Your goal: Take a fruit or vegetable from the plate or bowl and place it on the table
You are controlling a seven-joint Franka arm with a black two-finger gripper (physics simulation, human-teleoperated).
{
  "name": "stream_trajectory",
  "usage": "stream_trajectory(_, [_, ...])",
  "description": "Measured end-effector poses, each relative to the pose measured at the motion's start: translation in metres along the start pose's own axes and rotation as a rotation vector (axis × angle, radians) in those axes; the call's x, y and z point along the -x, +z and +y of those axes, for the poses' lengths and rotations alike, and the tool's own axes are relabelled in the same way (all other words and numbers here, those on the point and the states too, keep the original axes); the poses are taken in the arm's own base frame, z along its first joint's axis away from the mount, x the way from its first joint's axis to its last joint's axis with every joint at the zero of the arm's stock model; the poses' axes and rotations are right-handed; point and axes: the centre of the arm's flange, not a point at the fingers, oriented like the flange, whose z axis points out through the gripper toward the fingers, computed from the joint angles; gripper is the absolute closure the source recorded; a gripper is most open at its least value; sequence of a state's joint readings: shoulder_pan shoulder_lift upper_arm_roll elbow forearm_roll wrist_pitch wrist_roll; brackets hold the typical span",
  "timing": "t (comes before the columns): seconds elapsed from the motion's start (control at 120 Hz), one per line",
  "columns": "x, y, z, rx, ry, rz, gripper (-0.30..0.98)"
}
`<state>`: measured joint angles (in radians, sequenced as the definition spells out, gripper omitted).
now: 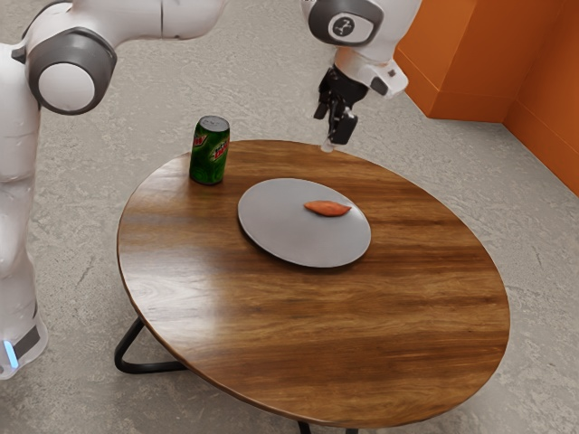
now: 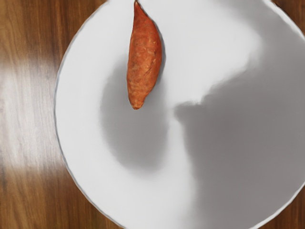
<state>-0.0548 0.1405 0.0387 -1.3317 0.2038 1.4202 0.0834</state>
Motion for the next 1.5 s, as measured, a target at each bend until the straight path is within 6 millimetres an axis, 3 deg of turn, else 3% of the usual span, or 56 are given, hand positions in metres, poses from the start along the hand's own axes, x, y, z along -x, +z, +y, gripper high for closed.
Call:
stream_trajectory(0.2, [-0.010, -0.007, -0.006, 0.005, 0.009, 0.091, 0.00])
stream_trajectory(0.258, [-0.009, -0.006, -0.017, 0.022, -0.010, 0.103, 0.00])
stream_trajectory(0.3, [-0.005, -0.021, -0.023, 0.028, -0.018, 0.140, 0.00])
stream_trajectory(0.342, [-0.002, -0.037, -0.013, 0.025, 0.004, 0.175, 0.00])
stream_trajectory(0.392, [-0.005, -0.042, 0.009, 0.022, 0.048, 0.188, 0.00])
stream_trajectory(0.492, [-0.024, -0.002, 0.032, 0.026, 0.094, 0.122, 0.00])
stream_trajectory(0.55, [-0.036, 0.020, 0.032, 0.028, 0.097, 0.095, 0.00])
stream_trajectory(0.7, [-0.054, 0.052, 0.037, 0.053, 0.105, 0.064, 0.00])
stream_trajectory(0.792, [-0.061, 0.073, 0.025, 0.077, 0.080, 0.041, 0.00])
stream_trajectory(0.917, [-0.065, 0.091, 0.005, 0.084, 0.044, 0.019, 0.00])
stream_trajectory(1.167, [-0.065, 0.105, -0.031, 0.078, -0.016, 0.015, 0.00])
stream_trajectory(1.5, [-0.090, 0.152, -0.045, 0.182, -0.069, 0.044, 0.00])
